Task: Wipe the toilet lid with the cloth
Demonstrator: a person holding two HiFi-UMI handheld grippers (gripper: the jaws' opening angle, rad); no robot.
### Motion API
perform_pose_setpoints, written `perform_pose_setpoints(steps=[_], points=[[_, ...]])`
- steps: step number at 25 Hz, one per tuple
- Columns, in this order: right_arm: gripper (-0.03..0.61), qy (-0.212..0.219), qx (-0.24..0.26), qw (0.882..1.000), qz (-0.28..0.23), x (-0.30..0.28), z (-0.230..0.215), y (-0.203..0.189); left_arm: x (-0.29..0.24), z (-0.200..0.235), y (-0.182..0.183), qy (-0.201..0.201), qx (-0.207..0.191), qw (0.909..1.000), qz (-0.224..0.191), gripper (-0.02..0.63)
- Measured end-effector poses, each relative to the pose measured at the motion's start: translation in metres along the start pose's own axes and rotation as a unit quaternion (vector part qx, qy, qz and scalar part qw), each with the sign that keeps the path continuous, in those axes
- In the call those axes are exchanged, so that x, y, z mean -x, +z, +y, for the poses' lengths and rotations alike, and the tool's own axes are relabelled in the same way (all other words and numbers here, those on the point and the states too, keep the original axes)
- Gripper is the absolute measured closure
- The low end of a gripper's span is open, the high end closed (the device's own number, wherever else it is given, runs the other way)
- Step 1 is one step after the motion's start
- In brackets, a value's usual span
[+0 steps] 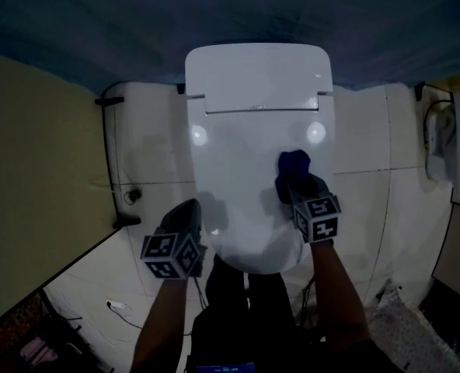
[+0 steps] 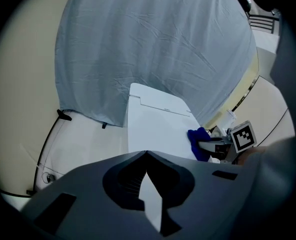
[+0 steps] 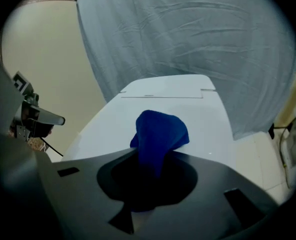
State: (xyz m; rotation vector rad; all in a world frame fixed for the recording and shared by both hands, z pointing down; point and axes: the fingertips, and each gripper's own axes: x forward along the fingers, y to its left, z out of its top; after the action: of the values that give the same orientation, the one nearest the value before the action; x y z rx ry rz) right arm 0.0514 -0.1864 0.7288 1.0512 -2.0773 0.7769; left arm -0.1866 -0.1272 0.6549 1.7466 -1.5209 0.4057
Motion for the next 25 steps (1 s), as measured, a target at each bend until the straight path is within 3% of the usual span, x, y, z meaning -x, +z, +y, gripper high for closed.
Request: perform_pose_setpoints(steps=[8, 17, 21, 25], points=[[0.511, -0.057, -0.034, 0.998, -0.006, 0.043, -0.076, -0.032, -0.005, -0.017, -0.014, 0.004, -0.007, 0.9999, 0.010, 0.614], [0.511, -0.082, -0.032, 0.996, -0.016, 0.051, -0.089, -0.038, 0.001, -0.018, -0.033, 0.020, 0.004, 0.9997, 0.010, 0.614], [0.511, -0.049, -0.038, 0.998, -0.033, 0.054, -0.053, -0.022, 0.013, -0.010, -0.039, 0.032, 0.021, 0.9993, 0.001, 0.614], [0.511, 0.040, 0.009, 0.998, -0.046, 0.045, 0.052, 0.003, 0.034, 0.006, -0.042, 0.049, 0.033, 0.9982, -0.009, 0.614]])
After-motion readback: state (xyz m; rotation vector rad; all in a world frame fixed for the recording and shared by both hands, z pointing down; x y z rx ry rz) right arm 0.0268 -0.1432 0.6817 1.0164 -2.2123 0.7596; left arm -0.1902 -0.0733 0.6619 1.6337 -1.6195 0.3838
